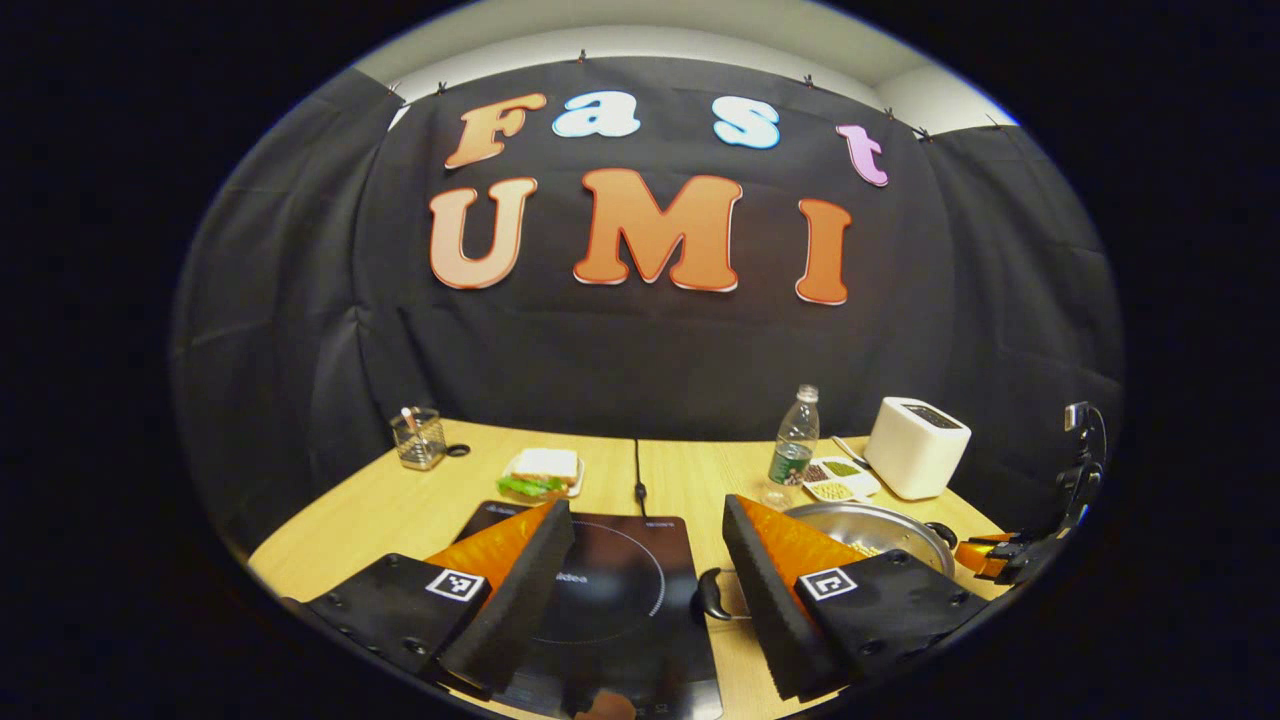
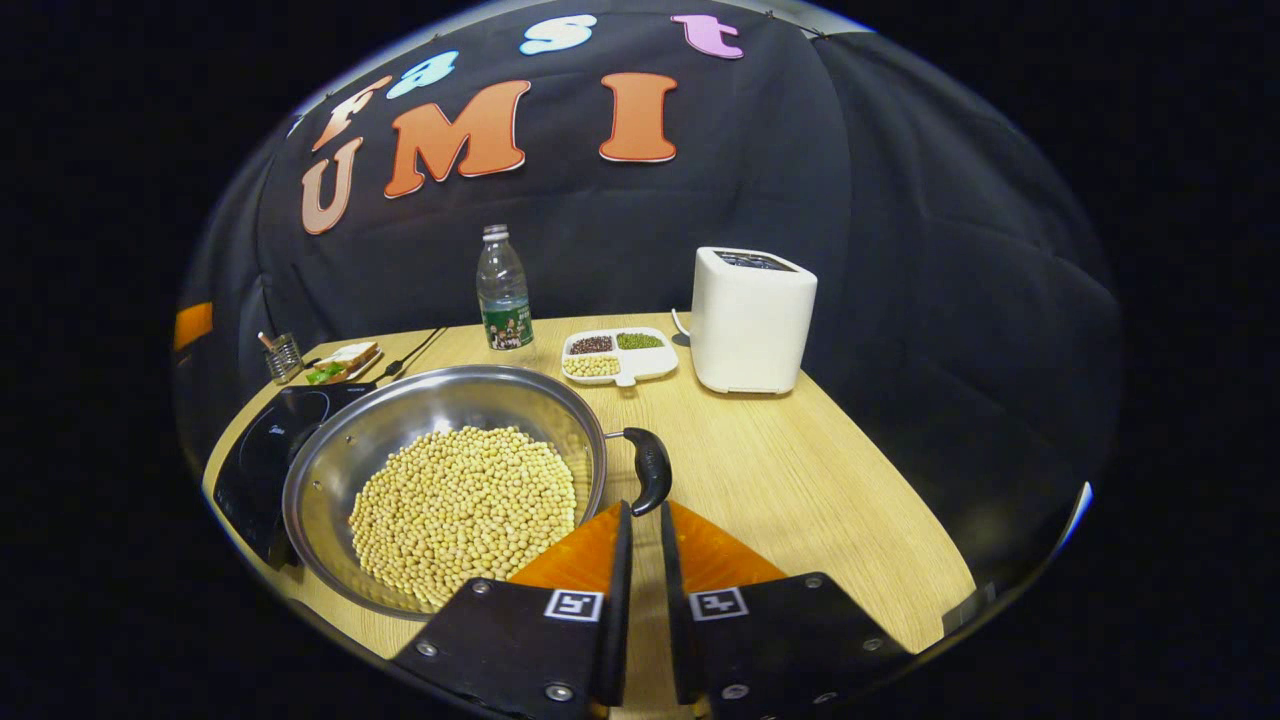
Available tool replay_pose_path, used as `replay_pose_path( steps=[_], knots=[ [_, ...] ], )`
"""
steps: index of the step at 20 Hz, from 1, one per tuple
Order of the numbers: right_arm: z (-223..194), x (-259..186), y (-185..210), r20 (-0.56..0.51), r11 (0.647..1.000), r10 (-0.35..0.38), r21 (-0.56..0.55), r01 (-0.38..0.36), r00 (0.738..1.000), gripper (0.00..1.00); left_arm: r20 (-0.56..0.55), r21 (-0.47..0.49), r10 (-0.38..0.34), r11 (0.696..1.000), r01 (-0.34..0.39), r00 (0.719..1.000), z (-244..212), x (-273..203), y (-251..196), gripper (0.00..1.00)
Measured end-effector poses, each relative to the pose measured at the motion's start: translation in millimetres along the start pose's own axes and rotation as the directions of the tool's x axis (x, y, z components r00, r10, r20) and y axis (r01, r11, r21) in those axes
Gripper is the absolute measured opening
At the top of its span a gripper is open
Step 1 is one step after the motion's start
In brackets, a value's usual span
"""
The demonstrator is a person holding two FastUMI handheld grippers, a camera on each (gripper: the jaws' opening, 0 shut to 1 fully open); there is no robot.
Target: First push the handle of the pot to place it horizontally, then grasp the pot with both hands and set it on the induction cooktop.
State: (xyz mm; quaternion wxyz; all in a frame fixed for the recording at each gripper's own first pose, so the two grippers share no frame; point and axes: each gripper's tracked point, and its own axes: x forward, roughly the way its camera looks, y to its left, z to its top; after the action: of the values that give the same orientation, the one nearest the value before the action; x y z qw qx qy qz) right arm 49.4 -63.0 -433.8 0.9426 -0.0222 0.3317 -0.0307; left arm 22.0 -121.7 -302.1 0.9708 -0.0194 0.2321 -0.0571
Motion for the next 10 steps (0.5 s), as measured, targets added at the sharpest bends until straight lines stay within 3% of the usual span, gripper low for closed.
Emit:
replay_pose_path(
  steps=[3, 4, 5, 7, 10],
  knots=[
    [4, 2, -4, 0.016, 1.0, -0.019, -0.003, 0.019, 1.0, 0.43, -0.058, -0.02, -0.027, 0.999, 0.026, 0.998, -26, 11, -17, 0.99],
    [5, 6, -8, 0.021, 0.999, -0.032, -0.003, 0.032, 0.999, 0.41, -0.079, -0.013, -0.03, 0.999, 0.029, 0.996, -34, 15, -20, 0.99],
    [8, 7, -10, 0.024, 0.999, -0.038, 0.009, 0.038, 0.999, 0.54, -0.094, -0.003, -0.032, 0.999, 0.032, 0.995, -41, 20, -25, 0.99],
    [13, 9, -11, 0.028, 0.998, -0.031, 0.057, 0.029, 0.999, 0.64, -0.126, 0.011, -0.039, 0.999, 0.04, 0.991, -56, 28, -32, 0.99],
    [15, 17, -9, 0.025, 0.994, -0.015, 0.113, 0.012, 1.0, 0.71, -0.178, 0.026, -0.043, 0.999, 0.048, 0.983, -78, 43, -41, 0.99]
  ],
)
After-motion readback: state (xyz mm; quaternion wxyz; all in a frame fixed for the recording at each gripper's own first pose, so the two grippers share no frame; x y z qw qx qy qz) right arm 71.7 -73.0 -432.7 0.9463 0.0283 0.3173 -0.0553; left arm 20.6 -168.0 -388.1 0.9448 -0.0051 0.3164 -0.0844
